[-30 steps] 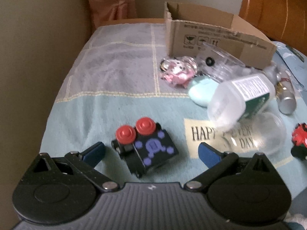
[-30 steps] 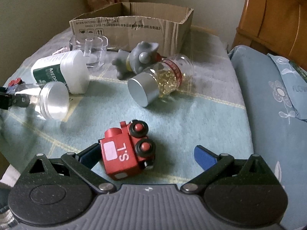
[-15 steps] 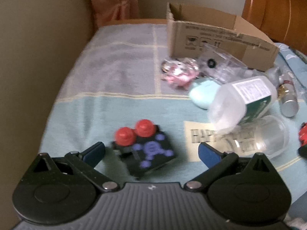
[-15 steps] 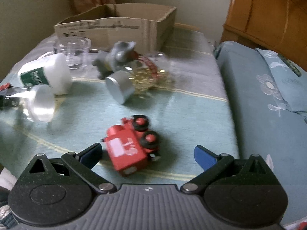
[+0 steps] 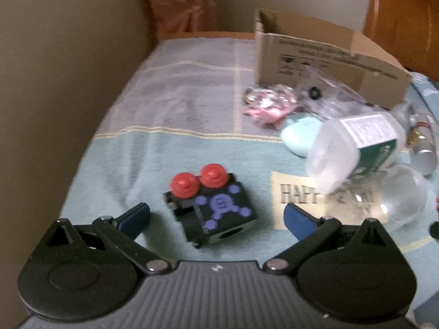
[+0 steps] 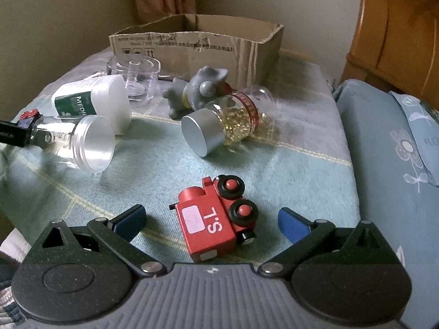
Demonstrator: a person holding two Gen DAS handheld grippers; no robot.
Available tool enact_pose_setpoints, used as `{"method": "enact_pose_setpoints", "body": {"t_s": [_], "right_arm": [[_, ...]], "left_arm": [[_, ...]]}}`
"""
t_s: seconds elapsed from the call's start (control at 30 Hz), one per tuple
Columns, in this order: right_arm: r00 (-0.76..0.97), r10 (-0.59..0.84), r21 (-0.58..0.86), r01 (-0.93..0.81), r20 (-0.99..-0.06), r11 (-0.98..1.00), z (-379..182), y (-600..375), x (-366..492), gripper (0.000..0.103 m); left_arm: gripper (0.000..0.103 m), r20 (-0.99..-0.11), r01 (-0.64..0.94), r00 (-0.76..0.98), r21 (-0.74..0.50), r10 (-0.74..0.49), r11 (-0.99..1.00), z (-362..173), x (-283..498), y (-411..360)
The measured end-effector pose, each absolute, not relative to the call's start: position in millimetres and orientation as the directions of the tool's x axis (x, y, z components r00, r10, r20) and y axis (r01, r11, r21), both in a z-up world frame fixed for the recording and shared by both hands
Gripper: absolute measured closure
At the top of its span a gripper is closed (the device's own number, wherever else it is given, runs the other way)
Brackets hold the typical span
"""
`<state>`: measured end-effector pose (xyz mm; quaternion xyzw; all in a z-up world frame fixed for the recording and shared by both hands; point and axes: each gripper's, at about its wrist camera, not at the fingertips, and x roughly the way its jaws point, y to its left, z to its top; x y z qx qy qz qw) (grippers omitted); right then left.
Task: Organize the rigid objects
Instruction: 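Grasp the black red-buttoned cube with the left tool while the right tool grasps the red train, then lift and carry the cube and train into the cardboard box with both tools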
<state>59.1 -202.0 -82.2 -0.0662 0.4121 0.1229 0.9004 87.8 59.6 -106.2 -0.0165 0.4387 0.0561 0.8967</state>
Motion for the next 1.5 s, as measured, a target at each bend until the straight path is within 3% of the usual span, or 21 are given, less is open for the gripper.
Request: {"method": "enact_pose_setpoints", "body": {"t_s": [0.2, 0.3, 0.37, 0.63, 0.77, 1.1, 1.23, 1.5], "right_arm": [[0.638, 0.203, -0.017, -0.320, -0.743, 0.947, -84, -204, 62, 0.000], [0.632, 0.216, -0.017, -0.342, -0.744, 0.940, -83, -203, 64, 0.000], [0.628, 0.226, -0.014, -0.353, -0.745, 0.935, -83, -203, 63, 0.001], [0.615, 0.253, -0.019, -0.400, -0.747, 0.916, -76, -200, 51, 0.028], [0.613, 0.244, -0.019, -0.390, -0.752, 0.921, -73, -196, 54, 0.044], [0.608, 0.226, -0.026, -0.376, -0.761, 0.926, -71, -190, 56, 0.045], [0.612, 0.221, -0.037, -0.380, -0.760, 0.924, -71, -190, 56, 0.045], [0.608, 0.220, -0.041, -0.386, -0.763, 0.922, -71, -189, 53, 0.046]], "left_arm": [[0.009, -0.777, -0.127, 0.609, 0.103, 0.159, 0.987, -100, 91, 45], [0.017, -0.779, -0.123, 0.609, 0.090, 0.147, 0.988, -98, 90, 40], [0.029, -0.778, -0.136, 0.611, 0.081, 0.148, 0.987, -97, 90, 40], [0.044, -0.763, -0.102, 0.634, 0.080, 0.127, 0.991, -98, 95, 42], [0.044, -0.747, -0.061, 0.655, 0.101, 0.116, 0.993, -100, 109, 41], [0.041, -0.748, -0.065, 0.651, 0.111, 0.126, 0.992, -95, 97, 43], [0.047, -0.765, -0.053, 0.634, 0.099, 0.110, 0.994, -93, 87, 39], [0.048, -0.767, -0.043, 0.634, 0.091, 0.098, 0.995, -93, 90, 39]]}}
